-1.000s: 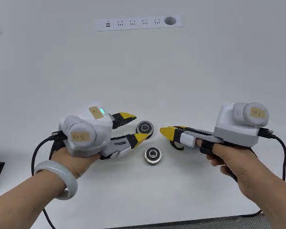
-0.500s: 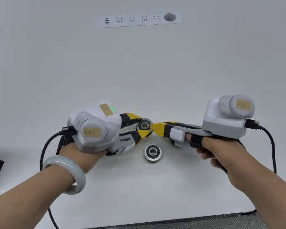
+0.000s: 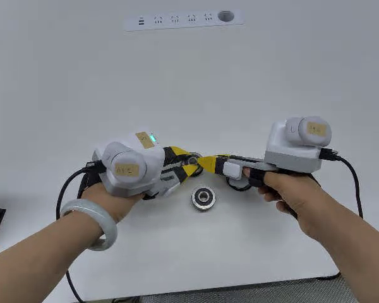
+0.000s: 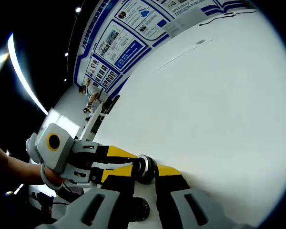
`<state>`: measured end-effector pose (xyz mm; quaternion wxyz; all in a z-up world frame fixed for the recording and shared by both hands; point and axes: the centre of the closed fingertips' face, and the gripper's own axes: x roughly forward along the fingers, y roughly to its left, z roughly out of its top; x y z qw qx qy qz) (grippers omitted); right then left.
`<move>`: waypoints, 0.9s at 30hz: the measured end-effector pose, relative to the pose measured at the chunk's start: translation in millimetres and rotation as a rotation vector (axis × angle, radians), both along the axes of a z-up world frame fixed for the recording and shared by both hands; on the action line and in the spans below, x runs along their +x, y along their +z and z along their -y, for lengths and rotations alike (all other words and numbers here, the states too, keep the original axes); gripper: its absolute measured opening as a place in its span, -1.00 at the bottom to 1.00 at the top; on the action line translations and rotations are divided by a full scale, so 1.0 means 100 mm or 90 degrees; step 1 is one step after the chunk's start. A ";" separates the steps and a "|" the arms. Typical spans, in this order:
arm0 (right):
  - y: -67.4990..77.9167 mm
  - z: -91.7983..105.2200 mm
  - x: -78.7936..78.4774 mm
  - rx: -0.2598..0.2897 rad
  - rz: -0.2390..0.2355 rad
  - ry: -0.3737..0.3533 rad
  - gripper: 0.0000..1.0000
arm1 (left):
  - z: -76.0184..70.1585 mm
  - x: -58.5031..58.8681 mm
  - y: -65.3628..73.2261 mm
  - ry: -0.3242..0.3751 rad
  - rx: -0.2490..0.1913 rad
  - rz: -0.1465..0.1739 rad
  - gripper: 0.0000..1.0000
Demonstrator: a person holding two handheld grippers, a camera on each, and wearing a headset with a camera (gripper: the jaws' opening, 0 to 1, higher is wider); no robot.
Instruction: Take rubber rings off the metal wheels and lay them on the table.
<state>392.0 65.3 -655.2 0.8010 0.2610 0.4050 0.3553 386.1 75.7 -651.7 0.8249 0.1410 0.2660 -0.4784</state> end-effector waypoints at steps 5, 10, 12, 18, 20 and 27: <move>-0.04 -0.03 0.01 -0.001 -0.005 0.007 -0.61 | -0.01 0.00 0.00 -0.004 0.000 0.004 -0.73; -0.05 -0.06 -0.01 0.004 -0.014 0.013 -0.61 | -0.01 0.00 0.00 -0.003 0.001 0.005 -0.73; -0.05 -0.06 0.00 0.007 -0.015 0.010 -0.60 | -0.01 0.01 0.00 -0.002 0.001 0.005 -0.73; -0.04 -0.06 -0.02 0.024 -0.037 0.009 -0.57 | -0.02 0.00 0.01 -0.001 0.002 0.006 -0.73; -0.04 -0.04 -0.05 0.034 -0.053 0.005 -0.57 | -0.02 0.00 0.01 -0.001 0.002 0.006 -0.73; 0.02 -0.04 -0.10 0.050 -0.065 0.007 -0.66 | -0.02 0.00 0.01 0.001 0.001 0.006 -0.73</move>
